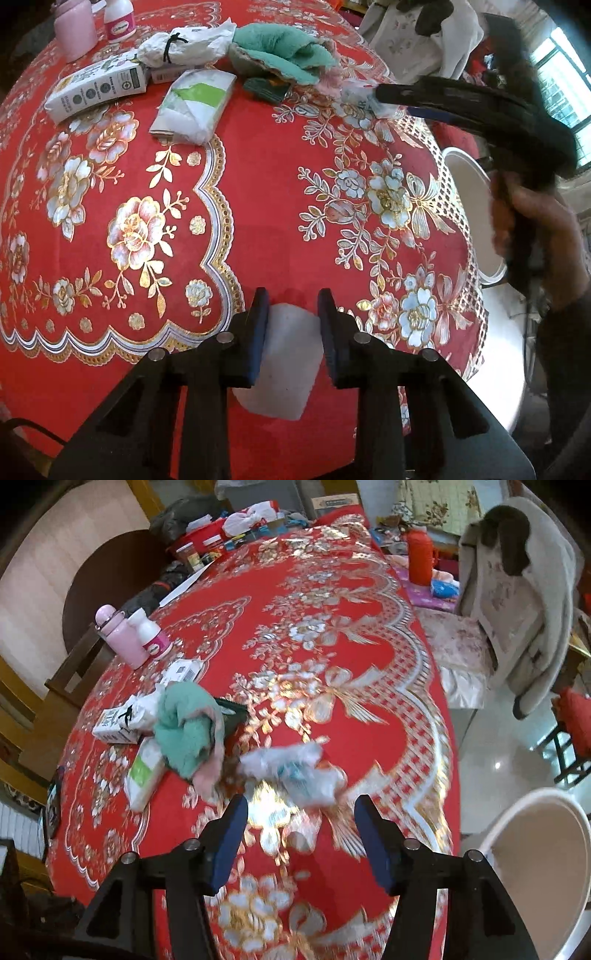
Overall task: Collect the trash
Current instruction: 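Grasp the crumpled white wrapper with the right gripper, then carry the pad and wrapper over the bucket and open both grippers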
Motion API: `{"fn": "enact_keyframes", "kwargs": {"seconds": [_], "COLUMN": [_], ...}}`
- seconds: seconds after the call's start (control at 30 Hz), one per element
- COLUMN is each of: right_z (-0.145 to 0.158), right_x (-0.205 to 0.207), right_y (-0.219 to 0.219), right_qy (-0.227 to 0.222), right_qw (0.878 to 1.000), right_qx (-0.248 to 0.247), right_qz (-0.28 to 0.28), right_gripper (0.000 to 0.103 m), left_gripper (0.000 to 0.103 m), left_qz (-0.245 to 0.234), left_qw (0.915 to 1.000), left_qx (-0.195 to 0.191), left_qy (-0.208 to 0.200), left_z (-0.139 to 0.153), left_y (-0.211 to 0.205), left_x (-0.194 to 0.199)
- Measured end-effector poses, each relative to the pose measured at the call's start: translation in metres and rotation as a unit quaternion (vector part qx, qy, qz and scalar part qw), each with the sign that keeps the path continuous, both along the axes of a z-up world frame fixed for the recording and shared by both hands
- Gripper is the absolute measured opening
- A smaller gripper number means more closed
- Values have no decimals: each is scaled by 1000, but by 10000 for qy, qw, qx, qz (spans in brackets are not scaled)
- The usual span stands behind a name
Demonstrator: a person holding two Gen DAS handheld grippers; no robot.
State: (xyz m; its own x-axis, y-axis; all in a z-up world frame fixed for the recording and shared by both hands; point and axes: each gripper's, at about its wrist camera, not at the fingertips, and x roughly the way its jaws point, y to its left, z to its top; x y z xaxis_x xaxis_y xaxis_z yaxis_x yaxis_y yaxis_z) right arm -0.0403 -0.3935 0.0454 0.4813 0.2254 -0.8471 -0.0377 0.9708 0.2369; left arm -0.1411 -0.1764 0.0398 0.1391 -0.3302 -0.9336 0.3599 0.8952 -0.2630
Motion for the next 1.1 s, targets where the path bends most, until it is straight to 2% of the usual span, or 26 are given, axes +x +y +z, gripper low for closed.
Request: {"fn": "enact_keyframes", "kwargs": {"seconds": [0.07,0.1,0.13,0.17,0.23,0.37,0.6,0.87,1.1], "right_z": [-9,-12,-16,-17,-15,0,34,52,55], "right_x": [9,11,13,13,9,-8,-49,-102,-156], "right_y": [4,5,5,4,2,-4,-35,-79,-135], "right_qy": [48,76,106,135,108,-36,-268,-354,-382], "right_qw": [9999,9998,9999,9999,9999,9996,9970,9931,9802], "right_qx": [-157,-161,-92,-46,78,252,529,324,307], "right_qz": [20,7,-15,-30,-84,-153,-499,-1067,-1917], "right_gripper": [58,54,39,31,26,25,25,25,25], "left_gripper": [19,18,17,17,16,16,16,16,16], "left_qz": [-19,-16,-15,-13,10,32,-277,-1084,-1856], "left_qw": [10000,9999,9999,9998,9996,9987,9963,9880,9760], "left_qx": [-42,-98,-136,-186,-278,-495,-770,-1032,-1077], "left_qy": [18,47,65,67,18,-87,-278,-381,-369], "left_z": [0,1,2,3,10,27,47,67,76], "left_y": [3,5,7,8,11,11,-34,-111,-186], "left_x": [-2,-2,-2,-3,-1,9,33,40,27]}}
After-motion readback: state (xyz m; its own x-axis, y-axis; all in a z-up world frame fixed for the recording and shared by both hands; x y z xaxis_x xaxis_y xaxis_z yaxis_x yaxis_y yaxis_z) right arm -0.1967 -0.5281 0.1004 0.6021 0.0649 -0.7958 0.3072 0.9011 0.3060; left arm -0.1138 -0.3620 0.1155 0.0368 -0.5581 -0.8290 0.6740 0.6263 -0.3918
